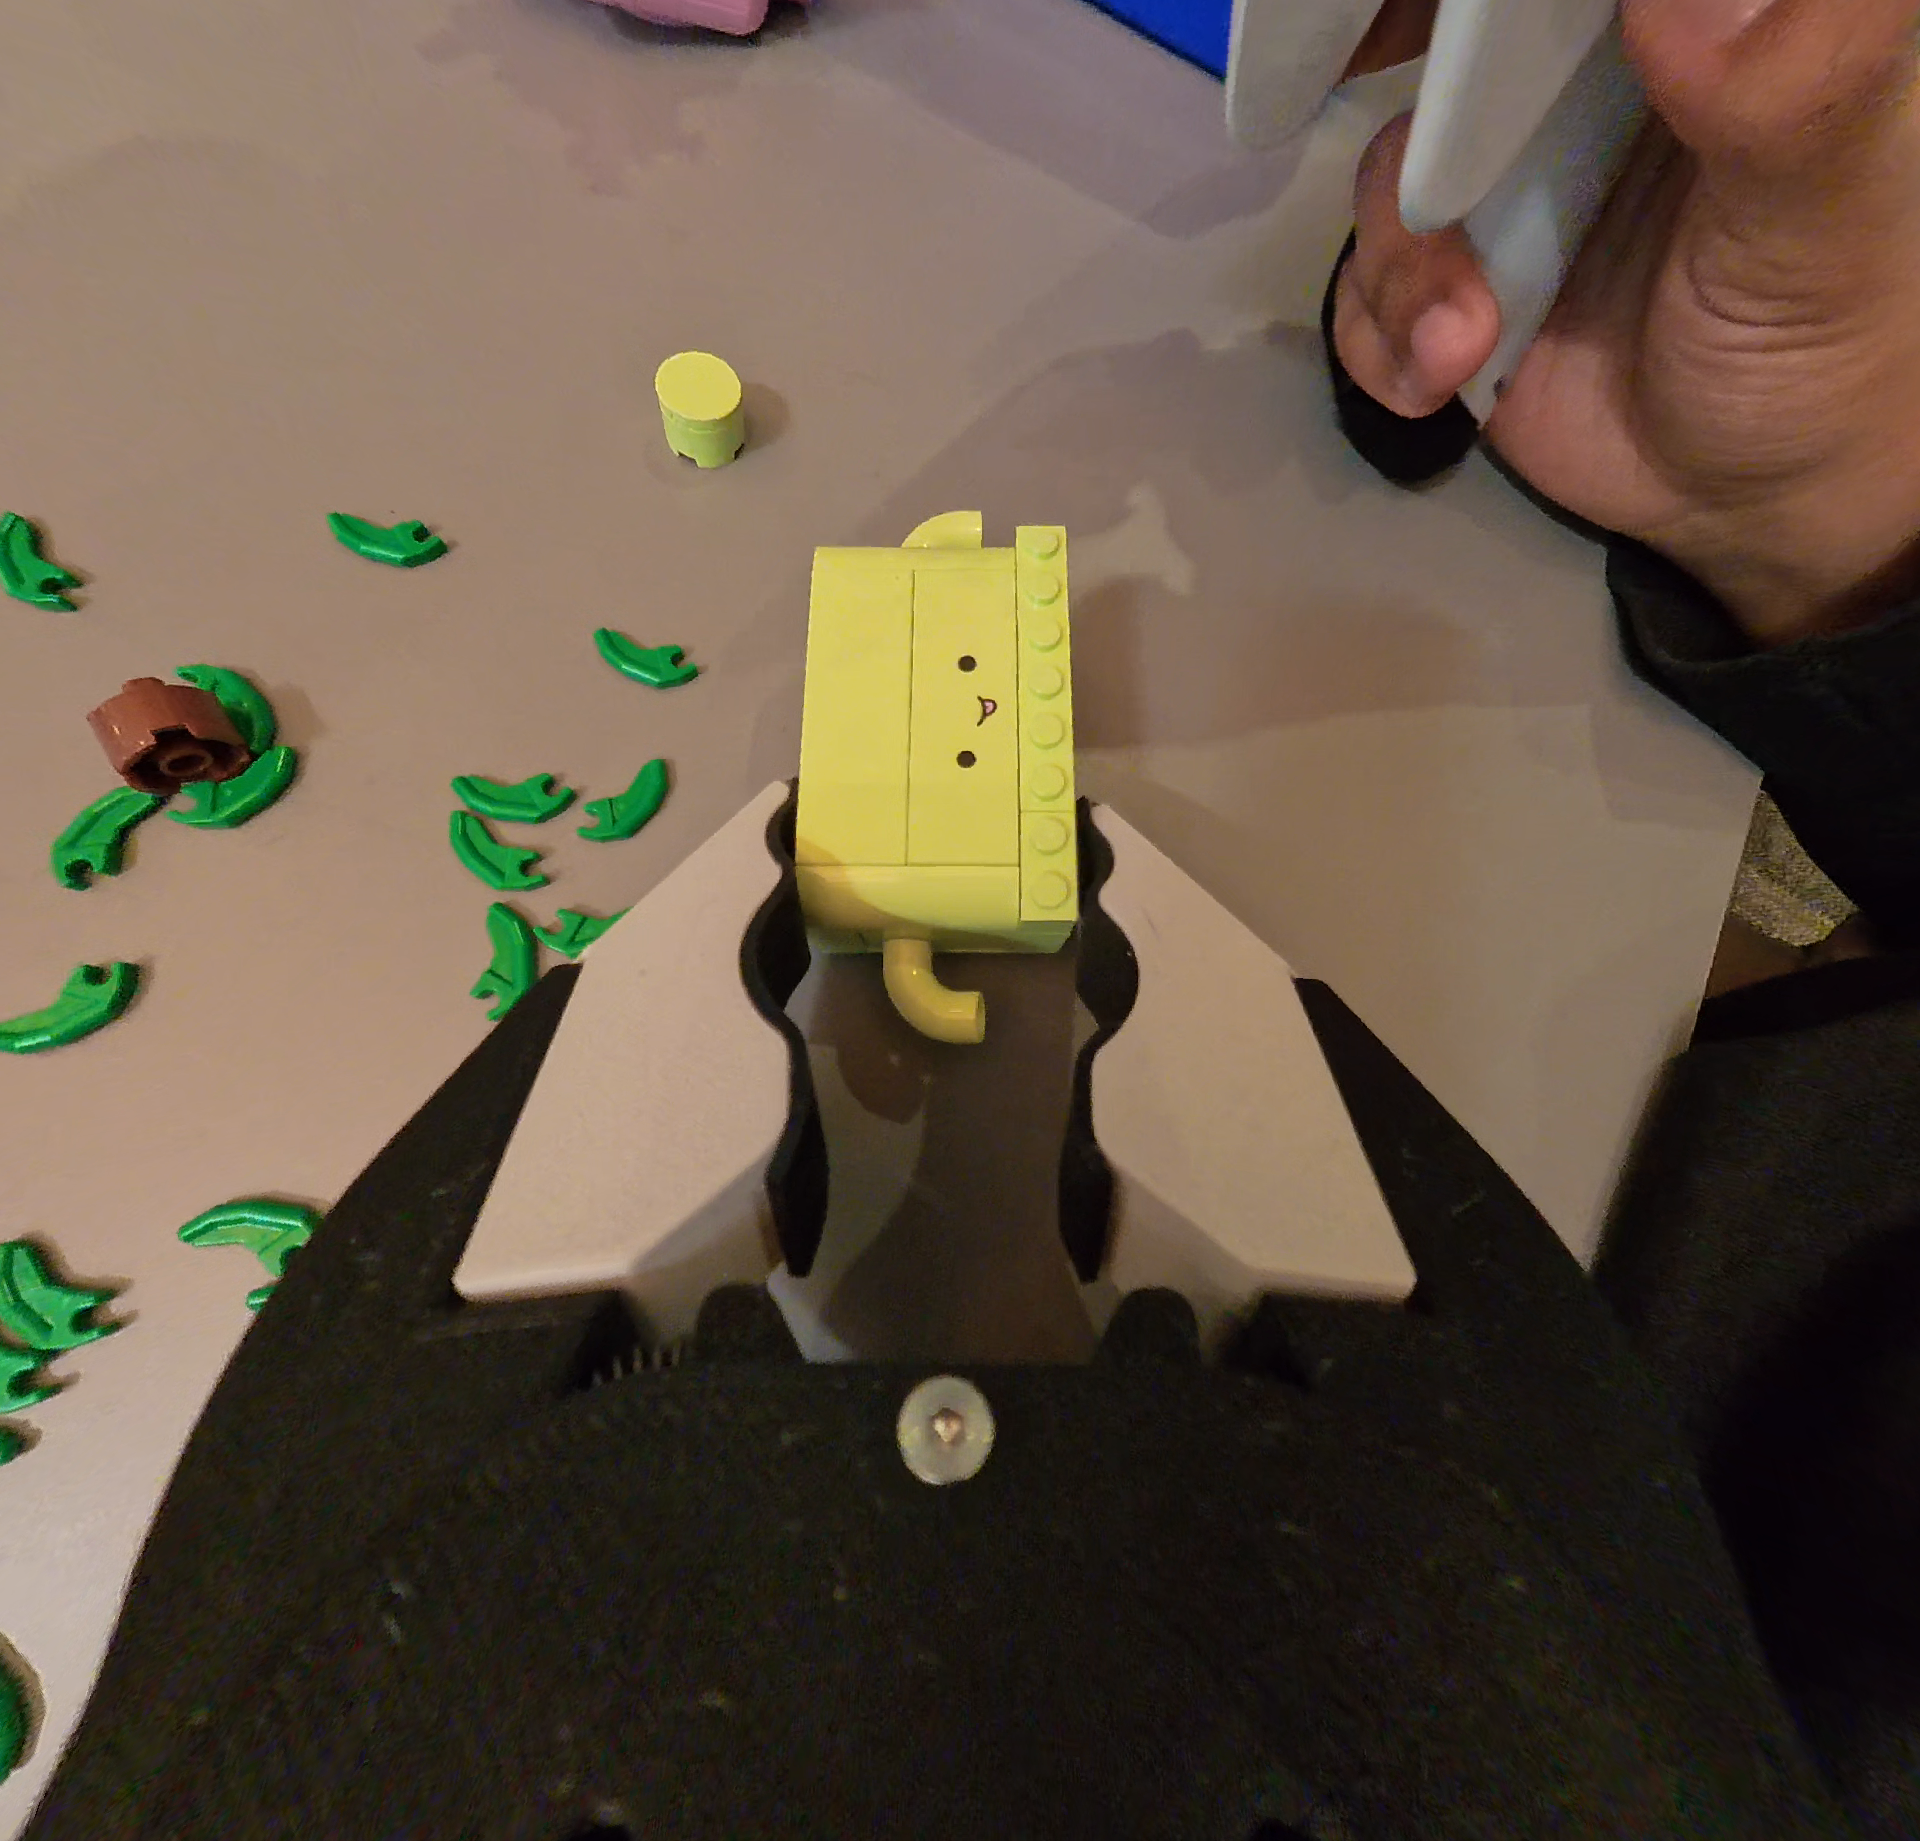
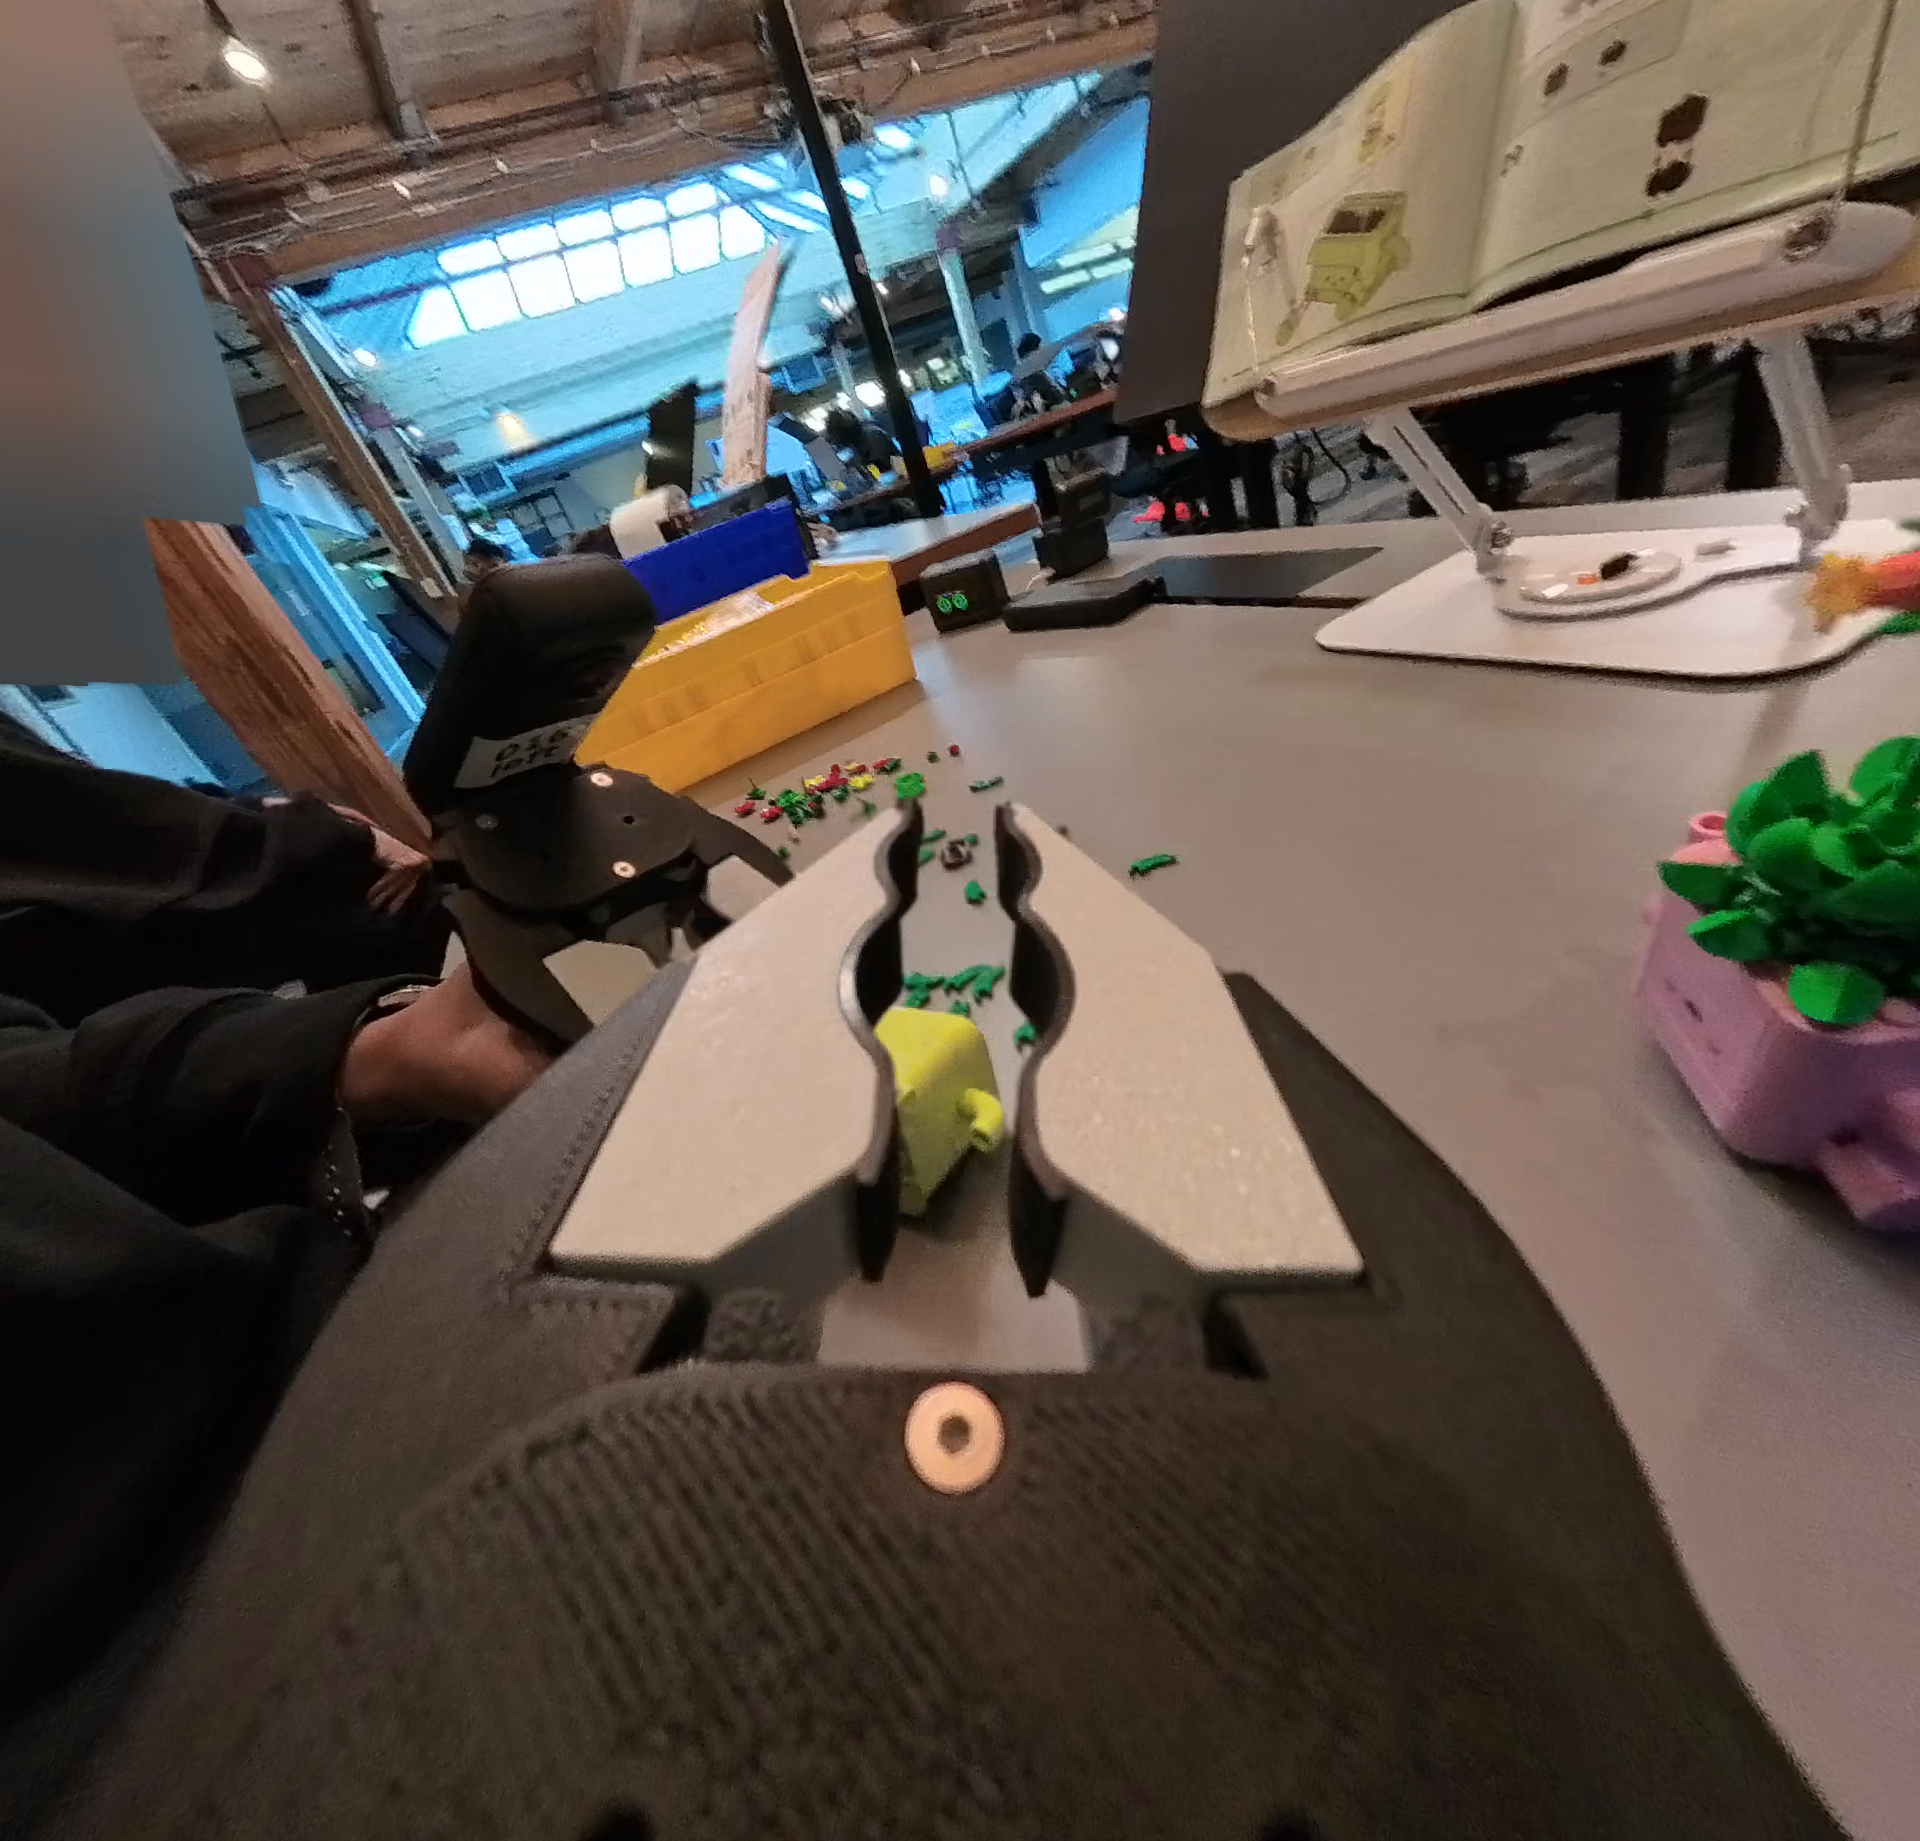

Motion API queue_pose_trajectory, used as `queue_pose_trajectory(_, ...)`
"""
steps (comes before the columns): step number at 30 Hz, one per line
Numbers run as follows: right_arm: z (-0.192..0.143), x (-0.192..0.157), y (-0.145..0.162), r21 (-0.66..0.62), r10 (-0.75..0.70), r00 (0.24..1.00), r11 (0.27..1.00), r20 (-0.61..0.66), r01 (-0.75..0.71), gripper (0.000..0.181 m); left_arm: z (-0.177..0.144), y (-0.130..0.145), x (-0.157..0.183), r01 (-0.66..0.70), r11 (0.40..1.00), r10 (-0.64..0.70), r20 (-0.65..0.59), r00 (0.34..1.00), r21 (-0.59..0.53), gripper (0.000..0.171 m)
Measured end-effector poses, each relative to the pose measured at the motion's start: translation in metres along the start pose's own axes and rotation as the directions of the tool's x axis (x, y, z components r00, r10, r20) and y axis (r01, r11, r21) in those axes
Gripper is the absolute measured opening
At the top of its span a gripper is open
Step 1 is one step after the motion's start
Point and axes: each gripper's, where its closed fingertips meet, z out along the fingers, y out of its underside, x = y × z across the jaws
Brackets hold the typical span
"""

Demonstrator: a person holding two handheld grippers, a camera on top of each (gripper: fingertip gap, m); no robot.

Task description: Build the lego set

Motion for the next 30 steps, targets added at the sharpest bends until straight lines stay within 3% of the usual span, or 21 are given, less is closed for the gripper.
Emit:
queue_pose_trajectory(2, 0.001, 0.009, 0.011, -0.085, -0.016, 0.997, 0.996, -0.070, 0.010, 0.008, 0.000, 0.000, 0.000, 0.001, 1.000, -0.001, 0.000, 1.000, 0.000, 0.048)
queue_pose_trajectory(5, 0.005, 0.023, 0.028, -0.216, -0.086, 0.980, 0.975, -0.177, 0.047, 0.016, 0.000, 0.000, 0.000, 0.004, 1.000, -0.004, -0.005, 1.000, 0.001, 0.048)
queue_pose_trajectory(9, 0.013, 0.035, 0.043, -0.333, -0.152, 0.960, 0.941, -0.233, 0.068, 0.015, 0.000, 0.000, 0.001, 0.011, 1.000, -0.011, -0.022, 1.000, 0.004, 0.047)
queue_pose_trajectory(13, 0.020, 0.046, 0.056, -0.412, -0.121, 0.961, 0.911, -0.248, 0.008, 0.022, 0.000, 0.000, 0.003, 0.007, 1.000, -0.007, -0.037, 0.999, 0.003, 0.047)
queue_pose_trajectory(23, 0.032, 0.057, 0.082, -0.567, -0.175, 0.951, 0.824, -0.254, 0.001, 0.028, 0.000, 0.000, 0.007, -0.025, 1.000, 0.025, -0.047, 0.999, -0.001, 0.048)
queue_pose_trajectory(30, 0.032, 0.057, 0.085, -0.583, -0.188, 0.948, 0.813, -0.256, 0.004, 0.021, -0.001, -0.001, 0.009, -0.018, 1.000, 0.019, -0.072, 0.997, 0.010, 0.048)
